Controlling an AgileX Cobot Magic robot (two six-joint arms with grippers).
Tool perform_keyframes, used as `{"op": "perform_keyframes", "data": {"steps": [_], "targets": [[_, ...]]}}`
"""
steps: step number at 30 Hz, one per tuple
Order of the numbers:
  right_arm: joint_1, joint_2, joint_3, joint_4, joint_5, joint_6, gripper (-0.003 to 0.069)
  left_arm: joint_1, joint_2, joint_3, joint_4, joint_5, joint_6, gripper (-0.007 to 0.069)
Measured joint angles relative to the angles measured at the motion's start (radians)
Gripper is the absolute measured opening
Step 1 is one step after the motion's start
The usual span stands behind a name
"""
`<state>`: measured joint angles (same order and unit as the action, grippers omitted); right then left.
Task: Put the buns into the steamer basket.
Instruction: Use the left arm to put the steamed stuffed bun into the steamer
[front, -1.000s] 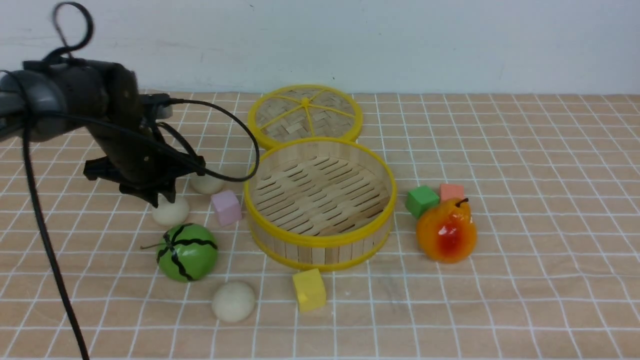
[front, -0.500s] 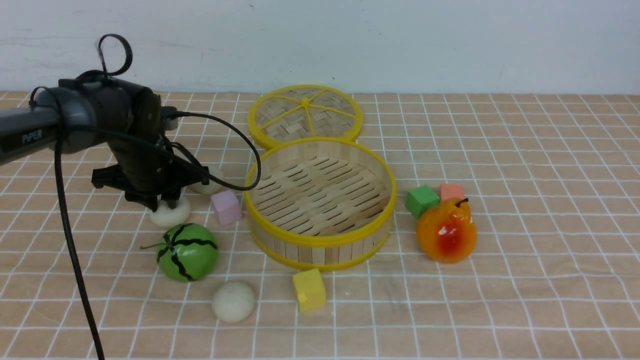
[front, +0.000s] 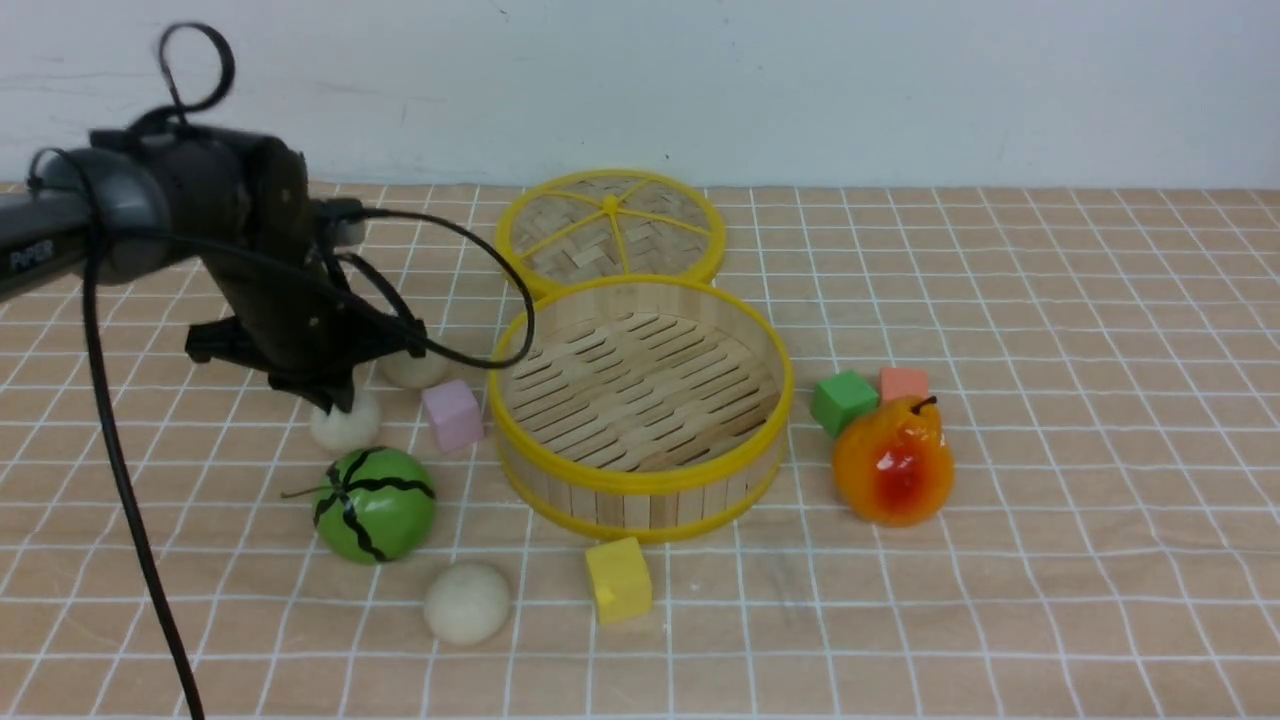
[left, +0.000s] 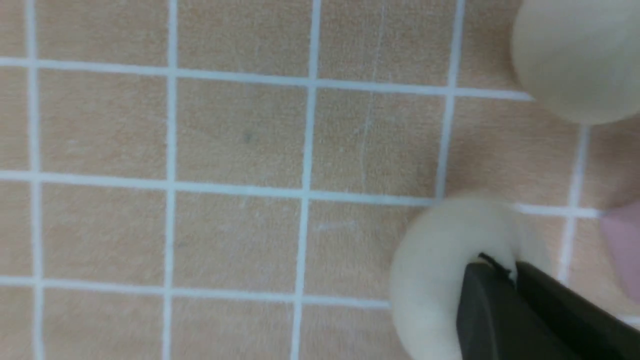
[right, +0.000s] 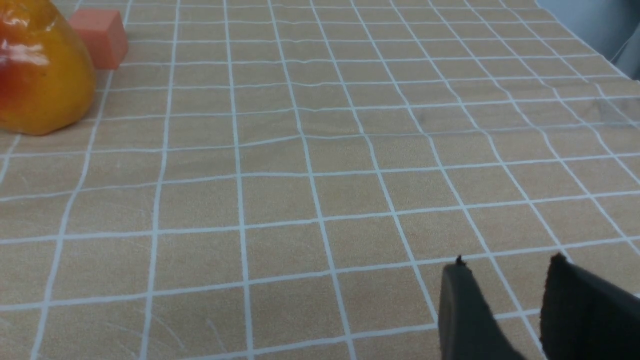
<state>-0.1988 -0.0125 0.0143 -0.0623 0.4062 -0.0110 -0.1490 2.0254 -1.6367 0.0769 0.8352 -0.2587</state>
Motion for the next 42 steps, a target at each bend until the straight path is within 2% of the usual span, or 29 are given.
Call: {"op": "perform_keyframes", "data": {"steps": [3,7,12,14,19,26,31,38,42], "targets": [[0.0,0.0,0.0,0.0,0.0,0.0,0.0241,0.0,-0.066,-0.027,-0.031,0.021,0.0,-0.0011],[0.0,0.0,0.0,0.0,0.0,0.0,0.0241,-0.008,-0.197,-0.061,-0.151,0.026,0.049,-0.0011],[0.0,0.0,0.0,0.0,0.0,0.0,0.0241,-0.072,-0.244,-0.066,-0.26,0.003,0.125,-0.0011],[0.0,0.0,0.0,0.0,0.0,0.0,0.0241,-0.145,-0.209,-0.066,-0.287,-0.038,0.145,-0.0011],[0.0,0.0,0.0,0.0,0.0,0.0,0.0241,-0.234,-0.084,-0.066,-0.3,-0.128,0.15,-0.001],[0.0,0.0,0.0,0.0,0.0,0.0,0.0241,-0.269,0.056,-0.066,-0.304,-0.182,0.15,0.0014],[0.0,0.0,0.0,0.0,0.0,0.0,0.0241,-0.268,0.09,-0.066,-0.304,-0.186,0.118,0.0092],[0.0,0.0,0.0,0.0,0.0,0.0,0.0241,-0.268,0.075,-0.066,-0.299,-0.136,0.1,0.0347],[0.0,0.0,0.0,0.0,0.0,0.0,0.0241,-0.268,0.04,-0.066,-0.293,-0.063,0.117,0.0427]]}}
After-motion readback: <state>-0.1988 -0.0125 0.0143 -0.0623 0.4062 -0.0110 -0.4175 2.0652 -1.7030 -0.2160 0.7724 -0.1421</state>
